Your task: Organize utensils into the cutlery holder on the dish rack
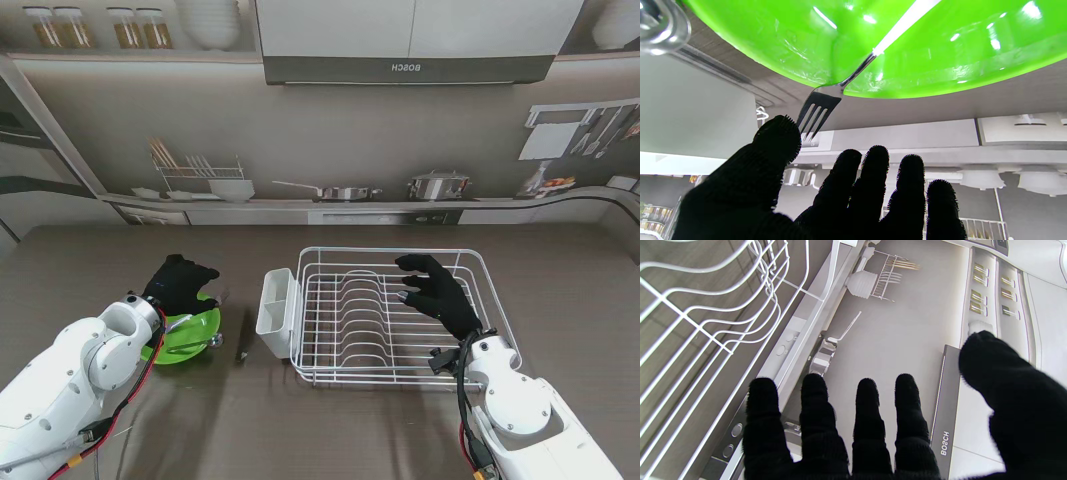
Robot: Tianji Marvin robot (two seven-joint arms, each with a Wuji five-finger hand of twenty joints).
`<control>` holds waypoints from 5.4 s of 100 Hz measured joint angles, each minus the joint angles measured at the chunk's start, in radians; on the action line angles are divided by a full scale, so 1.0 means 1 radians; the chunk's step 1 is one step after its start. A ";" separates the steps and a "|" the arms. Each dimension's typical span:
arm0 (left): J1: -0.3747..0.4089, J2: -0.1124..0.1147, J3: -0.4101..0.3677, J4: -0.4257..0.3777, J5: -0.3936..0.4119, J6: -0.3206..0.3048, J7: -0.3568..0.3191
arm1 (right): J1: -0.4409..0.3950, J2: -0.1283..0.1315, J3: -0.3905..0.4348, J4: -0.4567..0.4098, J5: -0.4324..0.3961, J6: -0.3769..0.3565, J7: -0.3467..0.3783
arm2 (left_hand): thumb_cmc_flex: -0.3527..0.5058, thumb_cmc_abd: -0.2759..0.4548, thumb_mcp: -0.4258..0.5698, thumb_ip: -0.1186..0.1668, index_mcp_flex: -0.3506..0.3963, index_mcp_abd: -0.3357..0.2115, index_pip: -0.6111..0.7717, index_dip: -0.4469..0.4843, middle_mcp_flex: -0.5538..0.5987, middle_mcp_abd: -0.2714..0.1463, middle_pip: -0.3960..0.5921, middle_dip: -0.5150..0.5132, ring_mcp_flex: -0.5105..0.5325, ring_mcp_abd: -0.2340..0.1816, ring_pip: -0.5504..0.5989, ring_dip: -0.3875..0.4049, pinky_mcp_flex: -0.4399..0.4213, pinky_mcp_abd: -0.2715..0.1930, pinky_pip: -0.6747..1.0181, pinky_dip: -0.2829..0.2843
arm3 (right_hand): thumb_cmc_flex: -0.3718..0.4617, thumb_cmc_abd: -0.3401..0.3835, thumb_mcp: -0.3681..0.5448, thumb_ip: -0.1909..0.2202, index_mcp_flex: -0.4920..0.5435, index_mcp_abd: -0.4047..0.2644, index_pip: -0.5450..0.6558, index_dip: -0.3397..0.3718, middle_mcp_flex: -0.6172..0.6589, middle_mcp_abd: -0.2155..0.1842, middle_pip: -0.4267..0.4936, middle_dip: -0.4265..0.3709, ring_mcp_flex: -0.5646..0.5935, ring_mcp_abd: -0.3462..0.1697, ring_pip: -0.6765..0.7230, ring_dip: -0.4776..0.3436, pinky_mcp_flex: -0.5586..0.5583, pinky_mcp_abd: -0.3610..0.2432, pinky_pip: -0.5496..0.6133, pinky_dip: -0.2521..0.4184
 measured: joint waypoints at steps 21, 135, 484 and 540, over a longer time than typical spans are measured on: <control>-0.013 0.000 0.010 0.017 -0.033 -0.006 -0.029 | 0.002 0.000 -0.001 0.002 0.000 0.003 0.000 | 0.000 0.002 -0.001 0.000 -0.028 0.000 -0.005 -0.016 -0.029 0.000 -0.014 -0.002 -0.011 0.000 -0.015 -0.002 -0.001 -0.001 -0.052 0.000 | 0.000 0.012 0.000 0.000 0.000 0.000 0.000 0.000 0.000 0.000 0.000 0.000 0.000 0.000 0.000 0.000 0.000 0.000 0.000 0.000; -0.027 0.001 0.048 0.015 -0.128 0.051 -0.130 | 0.006 0.000 -0.005 0.009 0.001 0.006 0.000 | 0.036 0.076 -0.055 -0.001 -0.041 -0.026 -0.007 -0.022 -0.081 0.002 -0.019 -0.022 -0.063 -0.012 -0.054 -0.013 0.015 -0.003 -0.317 0.074 | 0.000 0.027 0.000 0.000 0.000 0.000 0.000 0.000 0.000 0.001 0.000 0.000 0.000 0.000 0.000 0.000 0.000 0.000 0.000 0.001; -0.137 -0.044 0.128 0.278 -0.192 -0.021 0.171 | 0.007 -0.002 -0.004 0.011 0.015 0.019 0.000 | 0.306 0.061 -0.161 0.004 0.250 -0.085 0.597 0.310 0.183 -0.059 0.136 0.242 0.158 -0.031 0.124 0.011 0.080 -0.057 0.204 -0.013 | 0.000 0.066 -0.001 0.000 0.000 0.015 0.000 0.000 0.001 0.008 0.000 0.000 0.018 0.000 0.001 0.000 0.009 0.000 0.000 0.001; -0.060 -0.037 0.015 0.146 -0.161 -0.048 0.131 | 0.007 -0.003 -0.006 0.011 0.019 0.021 0.000 | 0.277 0.050 -0.110 -0.007 0.262 -0.079 0.609 0.354 0.206 -0.061 0.145 0.336 0.188 -0.037 0.141 0.023 0.080 -0.066 0.229 -0.014 | 0.000 0.066 -0.001 0.000 0.000 0.024 0.000 0.000 0.001 0.009 0.000 0.000 0.018 0.000 0.001 0.000 0.009 0.000 0.000 0.001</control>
